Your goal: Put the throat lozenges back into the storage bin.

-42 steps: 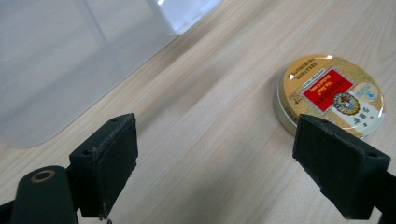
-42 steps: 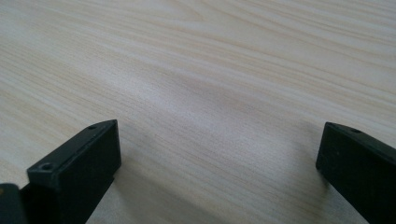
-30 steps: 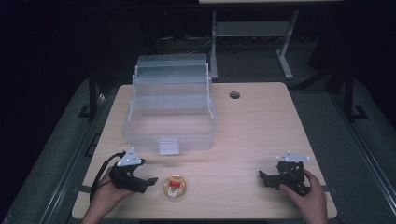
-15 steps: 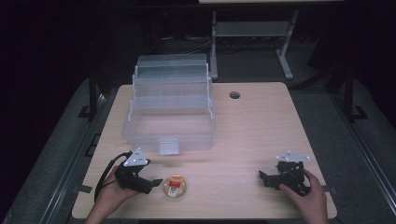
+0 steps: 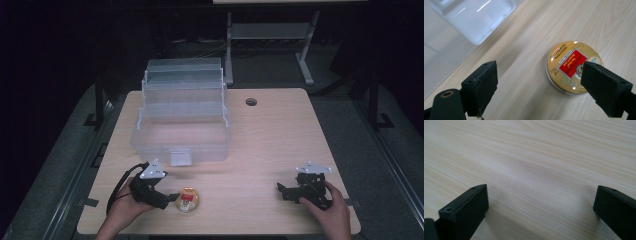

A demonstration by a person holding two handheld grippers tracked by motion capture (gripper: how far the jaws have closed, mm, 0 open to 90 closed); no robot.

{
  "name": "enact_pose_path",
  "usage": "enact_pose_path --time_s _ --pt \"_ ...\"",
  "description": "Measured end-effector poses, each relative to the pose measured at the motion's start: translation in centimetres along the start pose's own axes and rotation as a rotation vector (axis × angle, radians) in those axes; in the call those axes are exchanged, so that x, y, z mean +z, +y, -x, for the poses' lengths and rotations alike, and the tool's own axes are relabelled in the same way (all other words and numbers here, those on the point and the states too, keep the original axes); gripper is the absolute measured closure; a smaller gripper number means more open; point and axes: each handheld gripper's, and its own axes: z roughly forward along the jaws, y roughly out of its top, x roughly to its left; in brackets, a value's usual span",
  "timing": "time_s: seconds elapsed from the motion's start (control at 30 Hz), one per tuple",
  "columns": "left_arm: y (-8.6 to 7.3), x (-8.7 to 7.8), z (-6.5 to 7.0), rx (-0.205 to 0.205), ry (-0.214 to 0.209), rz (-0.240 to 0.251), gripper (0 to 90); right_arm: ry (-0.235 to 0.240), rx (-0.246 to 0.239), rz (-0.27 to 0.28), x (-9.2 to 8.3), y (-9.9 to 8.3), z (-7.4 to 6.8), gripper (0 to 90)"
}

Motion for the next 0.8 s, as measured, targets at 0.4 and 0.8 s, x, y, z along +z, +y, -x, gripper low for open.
enact_pose_path --time_s 0.4,0.8 --pt "0.7 0.7 0.7 0.023 -0.024 -0.014 13.5 0.000 0.002 0.000 0.0 0.0 0.0 0.0" --pt "1.2 1.4 1.4 0.043 -0.047 -0.030 13.5 -0.001 0.004 0.000 0.0 0.0 -0.1 0.0"
